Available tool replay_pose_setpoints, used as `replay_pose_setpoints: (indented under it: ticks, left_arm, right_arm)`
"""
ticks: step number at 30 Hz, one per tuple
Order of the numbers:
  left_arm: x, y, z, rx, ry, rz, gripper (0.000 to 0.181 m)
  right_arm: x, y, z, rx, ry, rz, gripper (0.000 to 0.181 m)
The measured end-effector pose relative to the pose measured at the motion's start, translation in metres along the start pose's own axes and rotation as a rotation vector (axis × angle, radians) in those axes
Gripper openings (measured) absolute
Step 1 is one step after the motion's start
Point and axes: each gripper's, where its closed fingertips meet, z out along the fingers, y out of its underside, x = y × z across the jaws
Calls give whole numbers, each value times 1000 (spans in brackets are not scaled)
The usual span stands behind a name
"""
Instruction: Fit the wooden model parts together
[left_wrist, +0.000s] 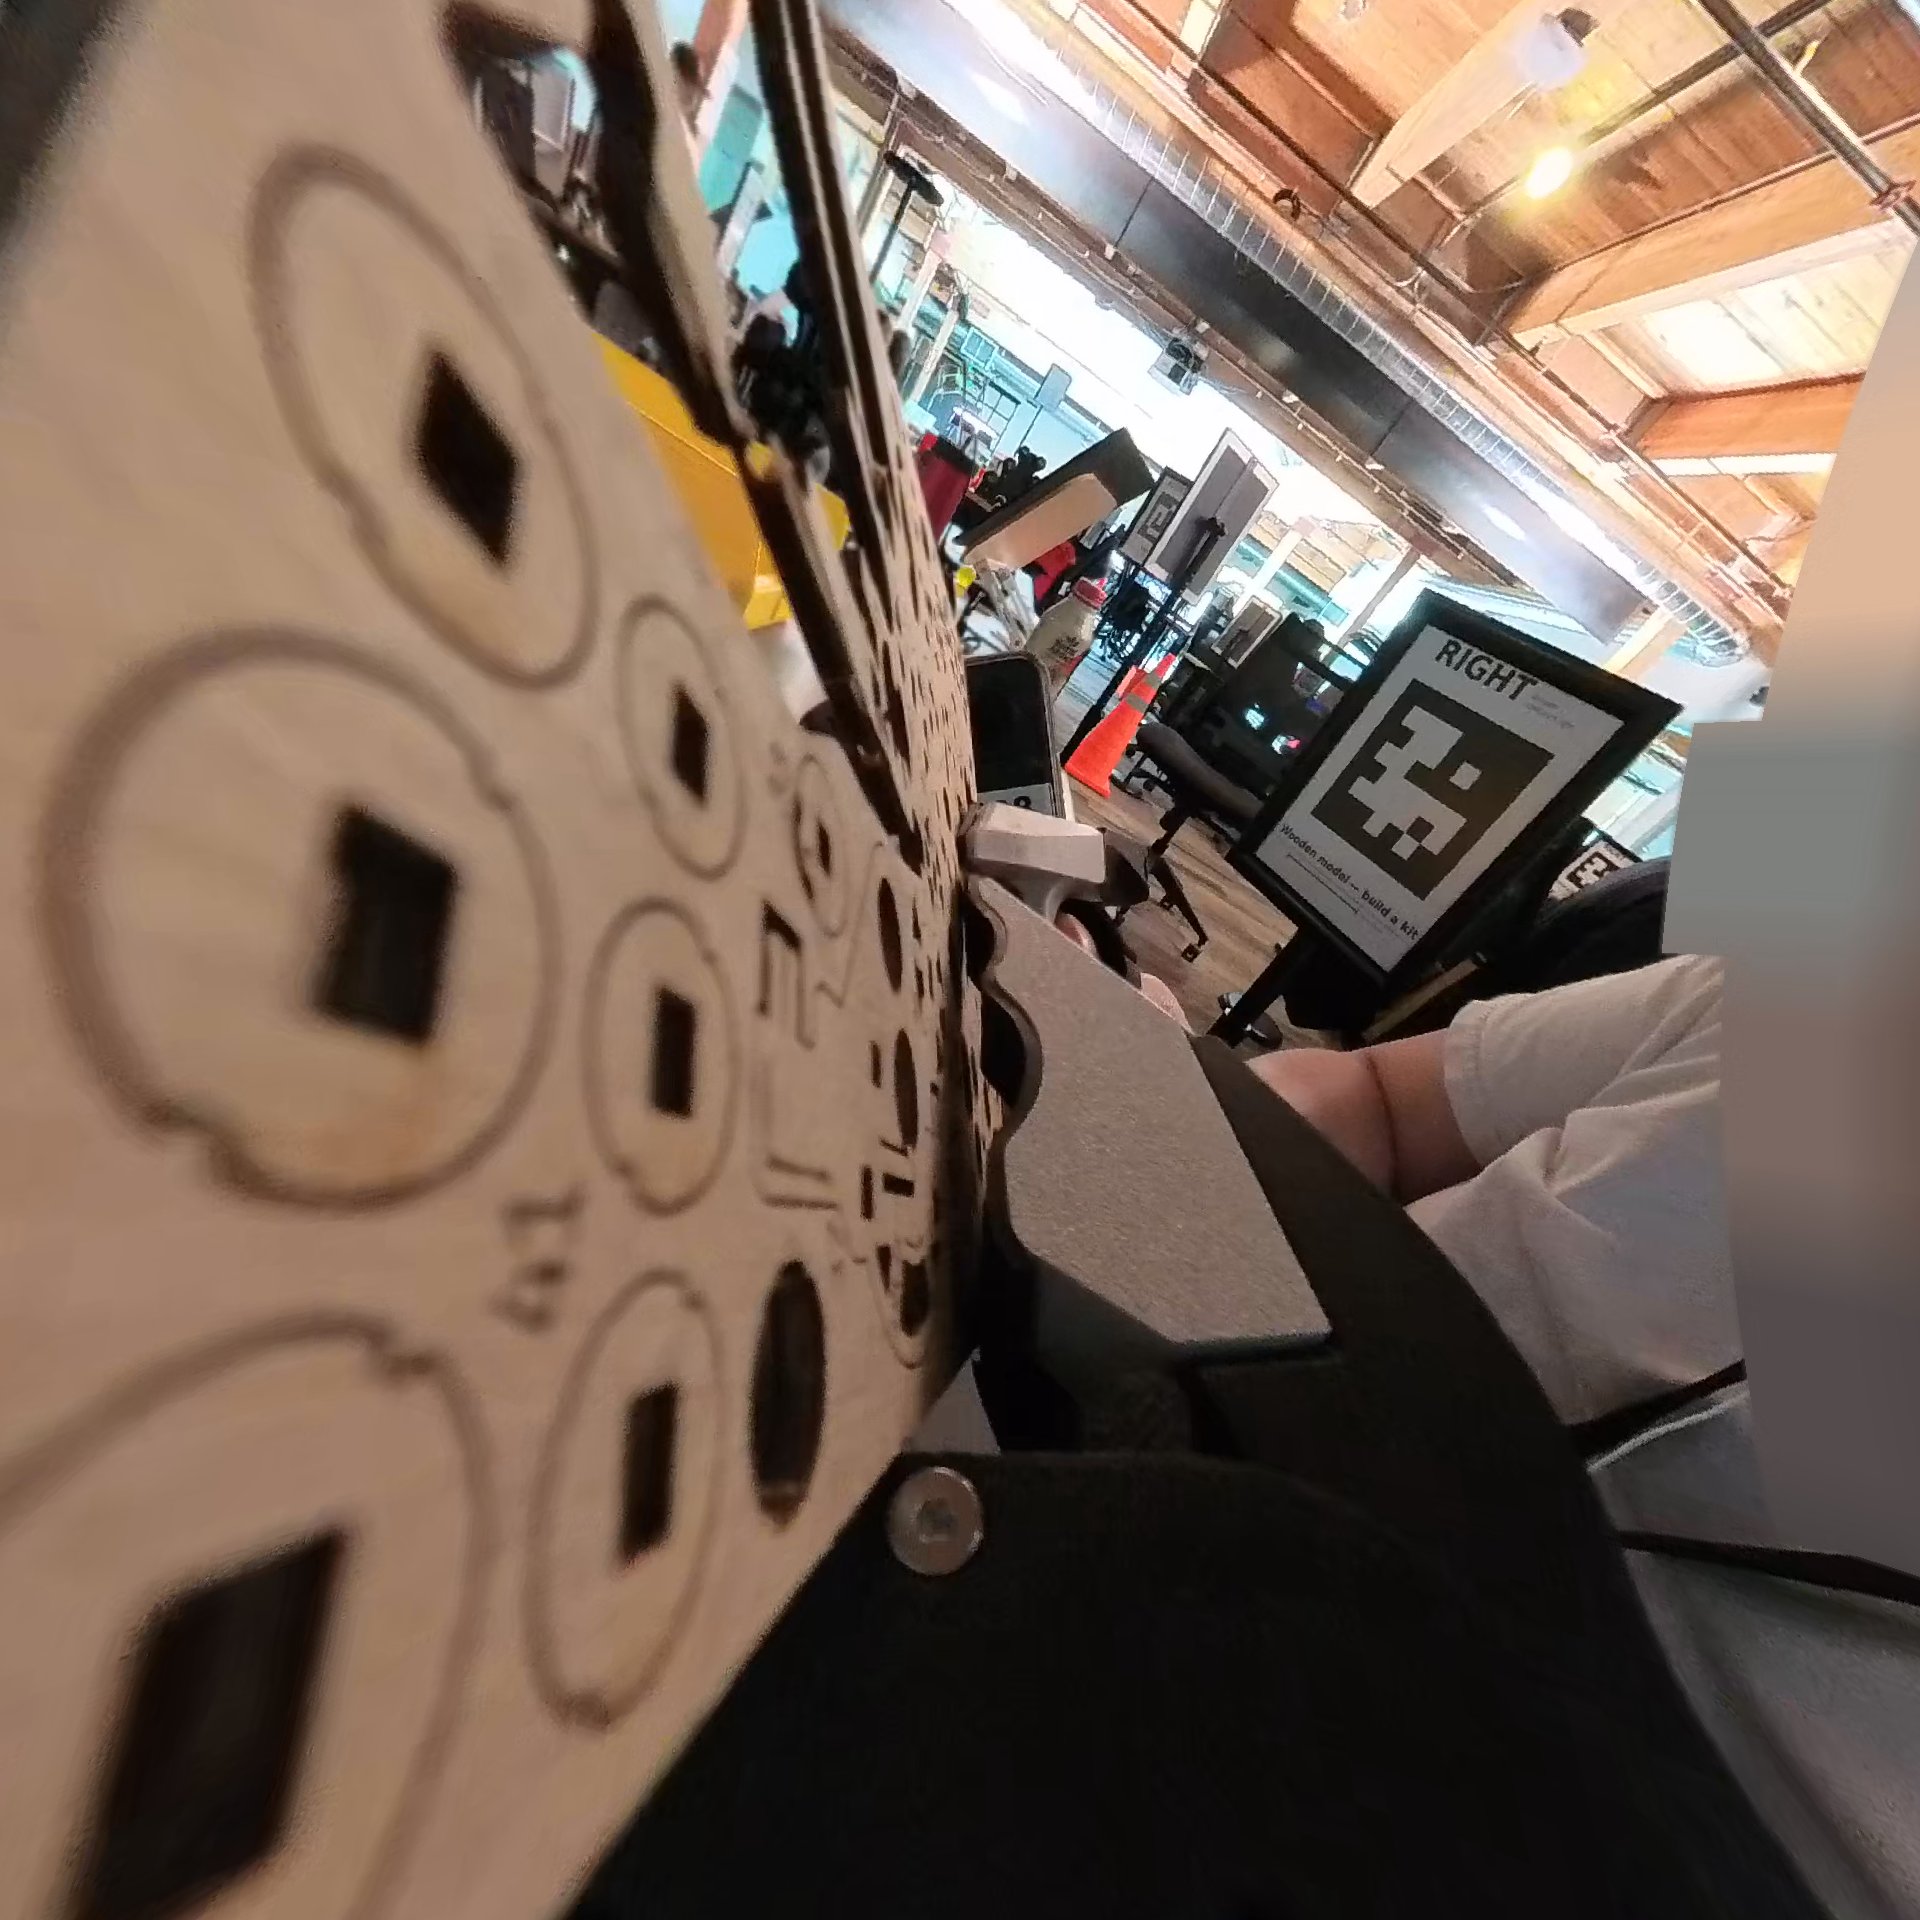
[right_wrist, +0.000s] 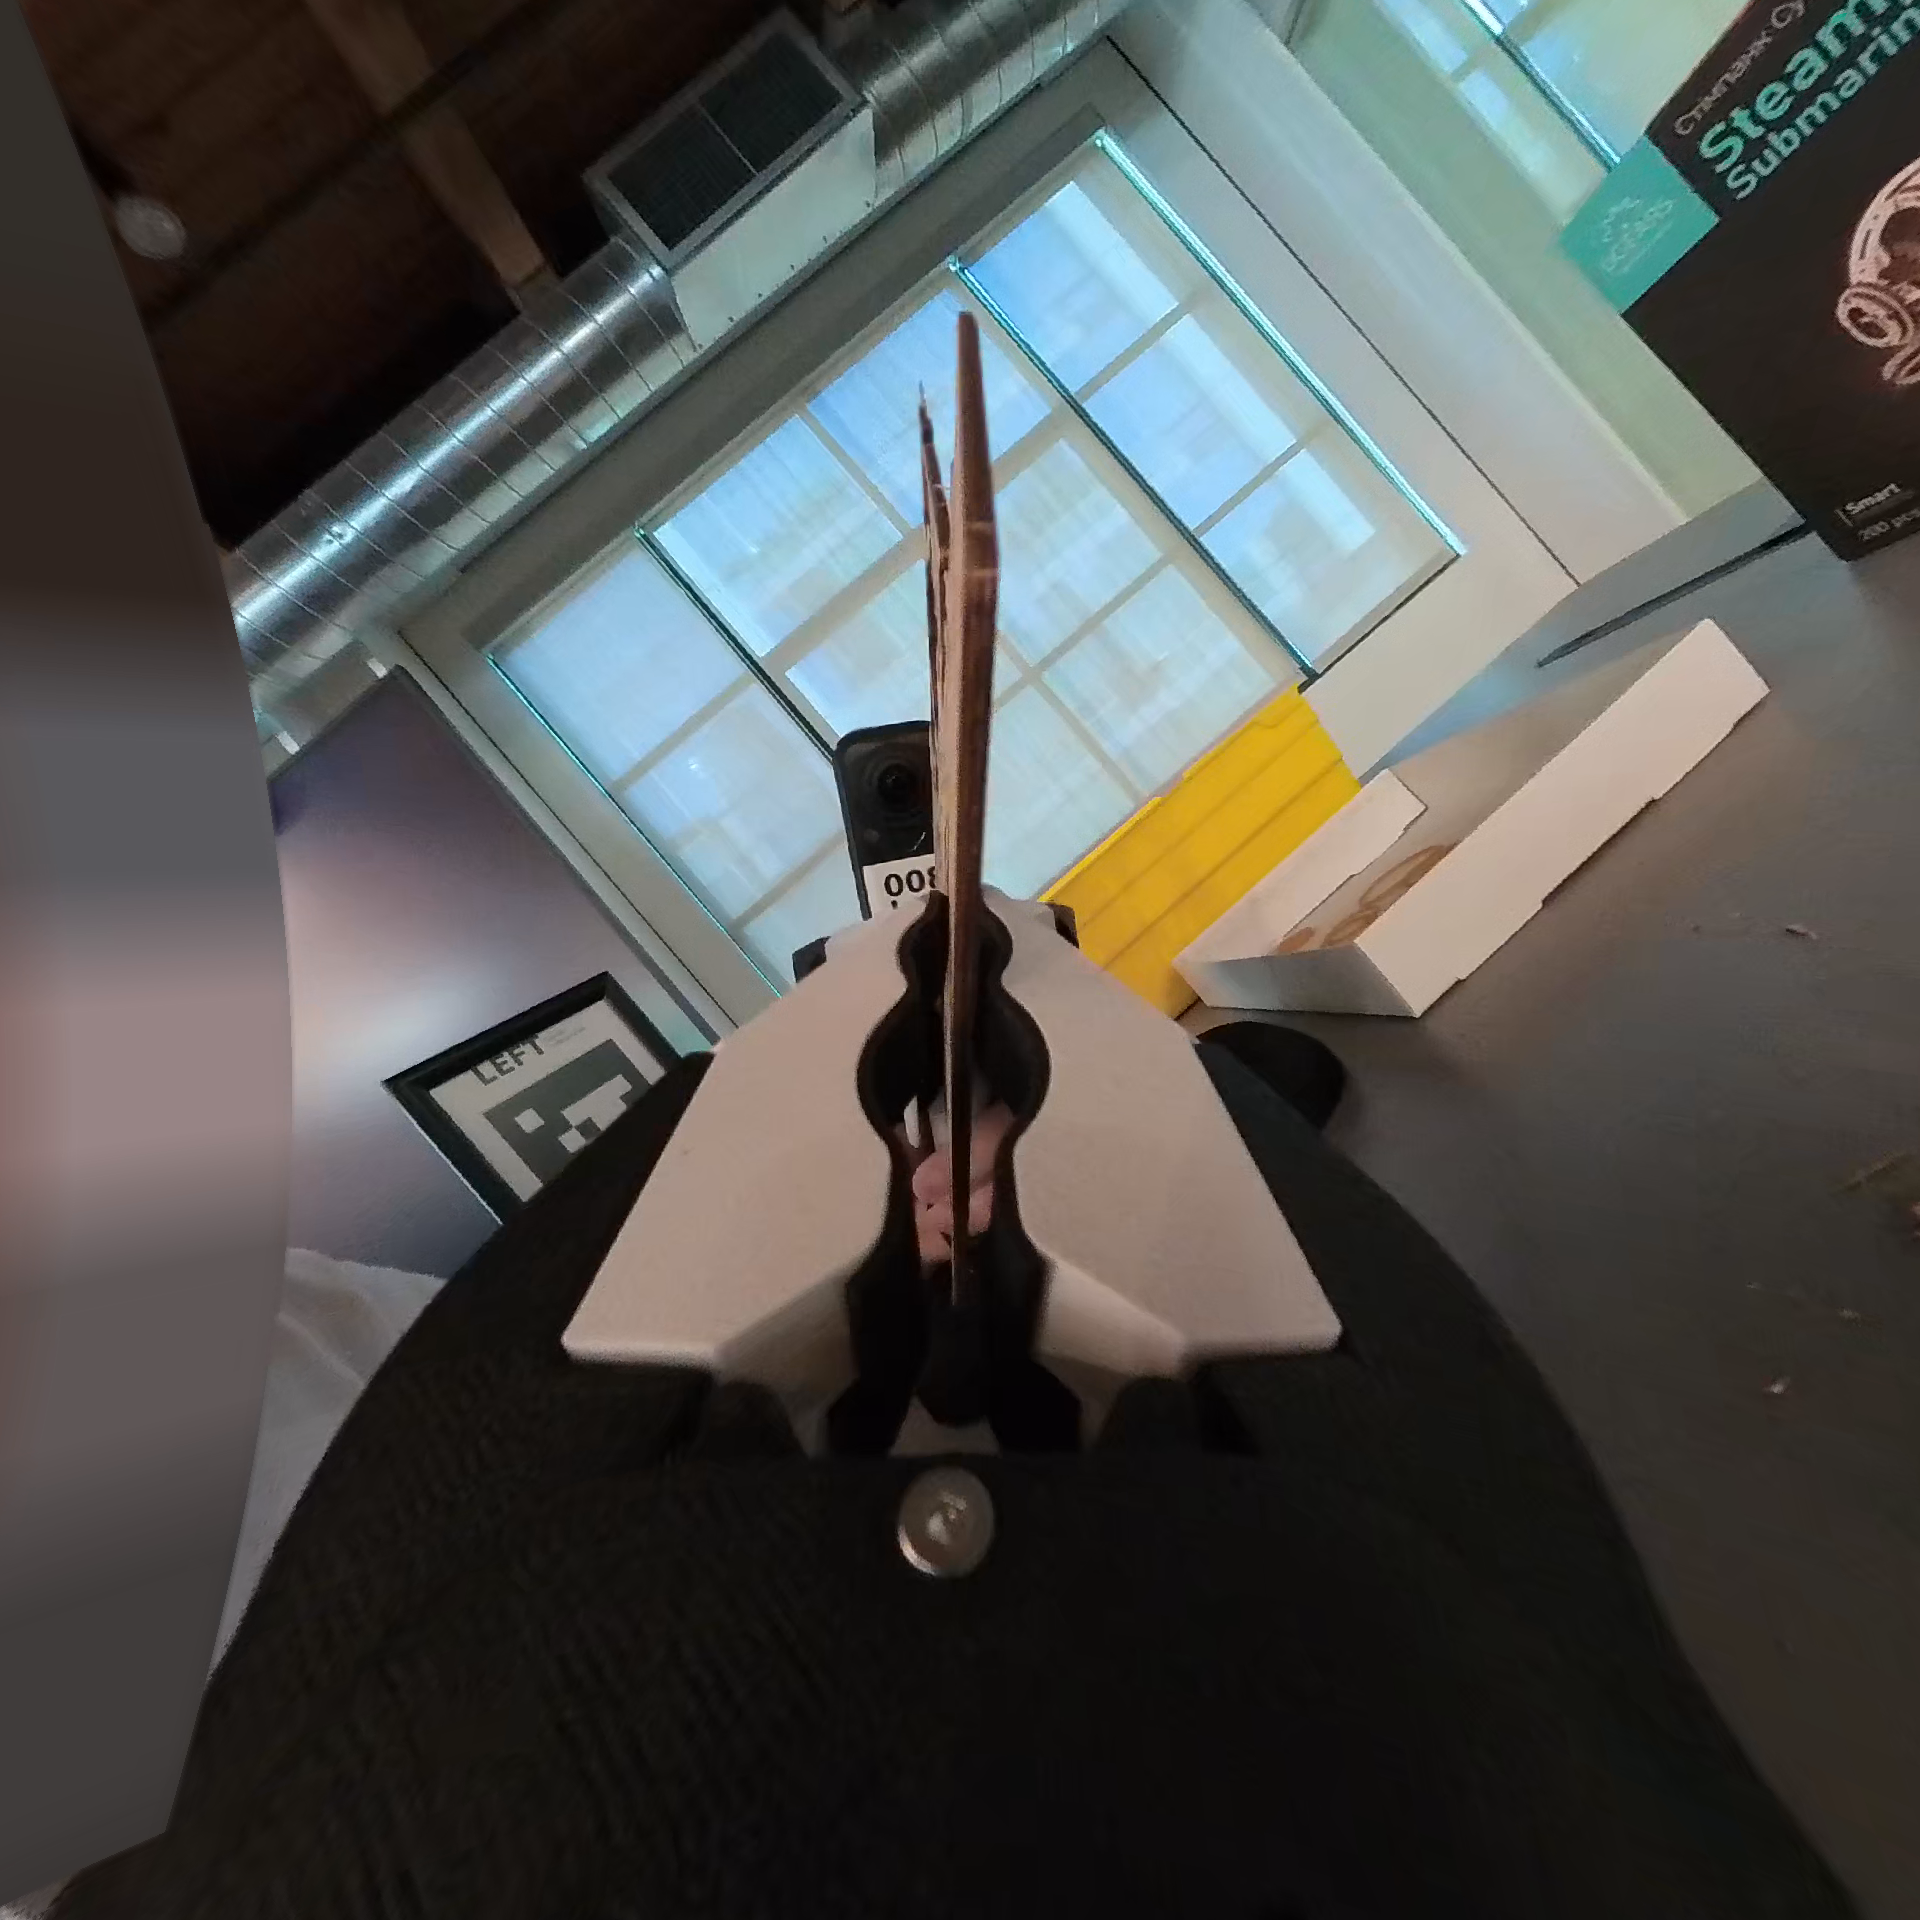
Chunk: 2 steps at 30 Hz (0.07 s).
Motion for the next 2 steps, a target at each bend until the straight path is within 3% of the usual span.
replay_pose_setpoints:
  ticks: [2]
  left_arm:
    - [-1, 1, 0, -5, 8, -22, 0]
  right_arm:
    - [1, 0, 0, 1, 10, -11, 0]
